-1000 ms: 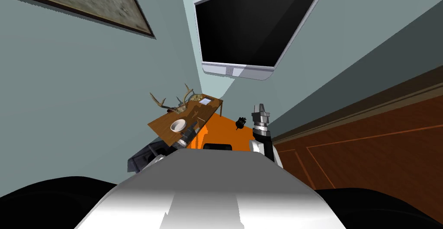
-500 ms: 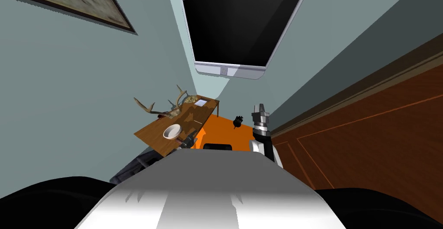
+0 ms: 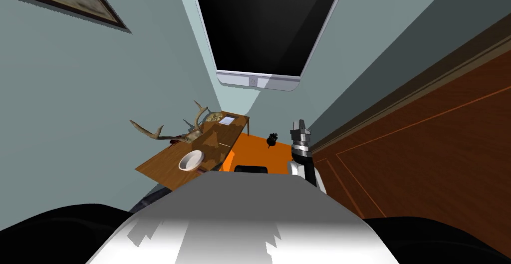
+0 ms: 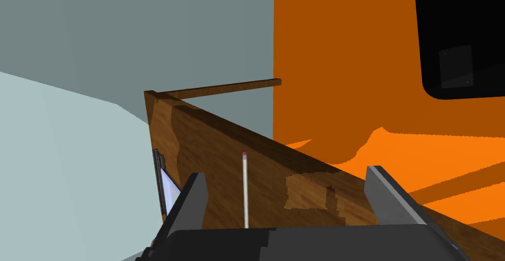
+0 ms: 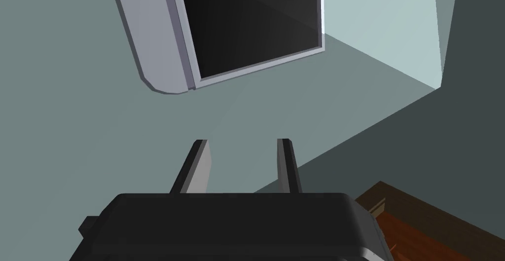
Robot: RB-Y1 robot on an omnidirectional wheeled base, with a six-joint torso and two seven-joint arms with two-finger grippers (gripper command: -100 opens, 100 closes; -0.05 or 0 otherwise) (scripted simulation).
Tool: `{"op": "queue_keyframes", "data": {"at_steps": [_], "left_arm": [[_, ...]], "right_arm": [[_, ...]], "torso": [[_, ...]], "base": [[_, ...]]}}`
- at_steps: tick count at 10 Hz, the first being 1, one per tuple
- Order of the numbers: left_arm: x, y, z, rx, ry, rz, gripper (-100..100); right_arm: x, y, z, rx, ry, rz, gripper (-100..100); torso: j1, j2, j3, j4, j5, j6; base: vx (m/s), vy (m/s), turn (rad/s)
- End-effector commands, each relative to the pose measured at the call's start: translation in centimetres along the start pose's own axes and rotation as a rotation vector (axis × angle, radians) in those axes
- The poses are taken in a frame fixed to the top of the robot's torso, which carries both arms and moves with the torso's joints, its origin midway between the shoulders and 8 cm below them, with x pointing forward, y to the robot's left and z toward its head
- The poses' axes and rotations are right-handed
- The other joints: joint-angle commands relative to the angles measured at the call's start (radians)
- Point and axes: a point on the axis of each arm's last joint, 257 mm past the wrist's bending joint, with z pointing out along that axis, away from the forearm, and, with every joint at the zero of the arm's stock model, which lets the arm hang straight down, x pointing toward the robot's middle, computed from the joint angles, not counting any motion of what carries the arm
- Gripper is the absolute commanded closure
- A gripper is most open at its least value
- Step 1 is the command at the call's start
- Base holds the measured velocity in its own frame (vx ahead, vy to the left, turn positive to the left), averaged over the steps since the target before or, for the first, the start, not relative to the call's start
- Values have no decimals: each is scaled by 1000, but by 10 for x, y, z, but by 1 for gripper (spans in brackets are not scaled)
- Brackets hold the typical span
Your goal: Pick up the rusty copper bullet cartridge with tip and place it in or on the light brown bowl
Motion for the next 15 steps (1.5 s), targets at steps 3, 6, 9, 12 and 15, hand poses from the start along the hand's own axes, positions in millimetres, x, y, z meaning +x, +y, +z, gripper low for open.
{"op": "queue_keyframes", "data": {"at_steps": [3,6,9,12,15], "left_arm": [[-12,65,-24,-179,-32,-33,-100],[-25,110,-47,-302,-64,-50,-100],[-45,166,-85,-460,-116,-69,-100],[-62,206,-119,-580,-167,-80,-100],[-75,233,-146,-666,-209,-86,-100]], "right_arm": [[0,0,0,0,0,0,0],[0,0,0,0,0,0,0],[0,0,0,0,0,0,0],[0,0,0,0,0,0,0],[0,0,0,0,0,0,0]], "torso": [[-1,0,0,0,0,0],[-1,0,0,0,0,0],[0,-3,-2,-1,0,0],[-2,-2,-1,-1,0,-1],[-1,-2,-1,0,0,-1]], "base": [[62,25,-141],[73,24,-113],[108,38,-168],[95,26,-121],[74,38,-102]]}}
